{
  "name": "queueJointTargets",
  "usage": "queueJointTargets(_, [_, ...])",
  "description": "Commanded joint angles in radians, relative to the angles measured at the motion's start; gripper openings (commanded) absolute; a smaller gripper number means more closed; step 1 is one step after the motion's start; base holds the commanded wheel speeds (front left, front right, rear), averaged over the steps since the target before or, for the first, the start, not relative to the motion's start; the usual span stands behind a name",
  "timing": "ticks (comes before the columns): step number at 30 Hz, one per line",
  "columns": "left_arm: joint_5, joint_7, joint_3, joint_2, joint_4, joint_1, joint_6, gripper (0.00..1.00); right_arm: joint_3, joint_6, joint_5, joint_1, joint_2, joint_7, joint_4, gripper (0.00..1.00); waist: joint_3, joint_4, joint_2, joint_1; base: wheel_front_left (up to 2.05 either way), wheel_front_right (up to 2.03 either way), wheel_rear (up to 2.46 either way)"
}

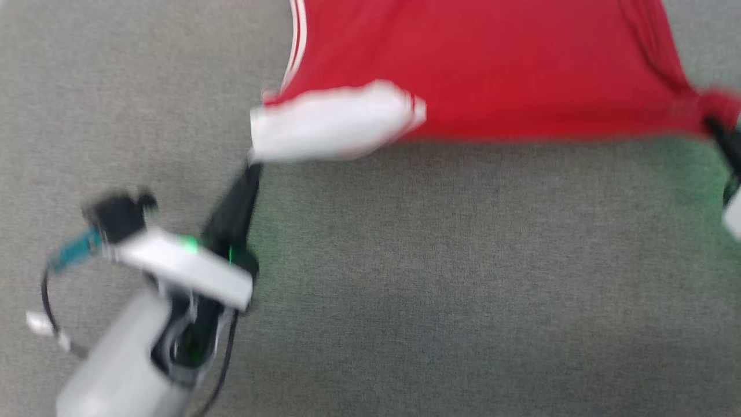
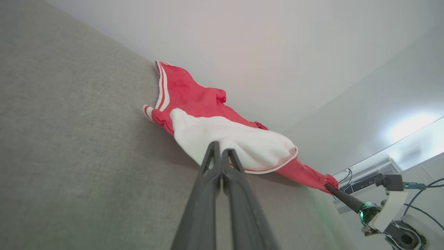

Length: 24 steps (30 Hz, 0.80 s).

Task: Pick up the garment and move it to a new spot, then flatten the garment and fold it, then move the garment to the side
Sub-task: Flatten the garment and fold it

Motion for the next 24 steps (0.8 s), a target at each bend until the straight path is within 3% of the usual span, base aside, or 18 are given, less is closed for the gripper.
queueJointTargets(1, [0.011, -0.007, 0.01, 0.008, -0.02, 0.031, 0.002, 0.0, -0.004, -0.002, 0.013, 0.035, -0.015, 0.003, -0.018, 0.0, -0.019, 0.003, 0.0, 0.0, 0.0, 0.0, 0.0])
queueJointTargets(6, [0.047, -0.007, 0.075, 0.037, -0.156, 0.24, 0.002, 0.0, -0.058, -0.003, 0.045, 0.247, -0.076, 0.027, -0.169, 0.0, -0.052, -0.007, 0.0, 0.0, 0.0, 0.0, 0.0])
queueJointTargets(12, [0.097, -0.007, 0.145, 0.075, -0.288, 0.447, 0.003, 0.0, -0.206, -0.003, 0.05, 0.491, -0.097, 0.065, -0.336, 0.0, -0.078, -0.023, 0.0, 0.0, 0.0, 0.0, 0.0])
queueJointTargets(18, [0.153, -0.007, 0.208, 0.067, -0.379, 0.576, 0.003, 0.0, -0.395, -0.003, 0.004, 0.689, -0.034, 0.139, -0.494, 0.0, -0.09, -0.042, 0.0, 0.0, 0.0, 0.0, 0.0])
queueJointTargets(24, [0.156, 0.024, 0.153, 0.063, -0.358, 0.457, 0.003, 0.0, -0.464, -0.002, -0.075, 0.668, 0.069, 0.237, -0.585, 0.0, -0.098, -0.053, 0.0, 0.0, 0.0, 0.0, 0.0])
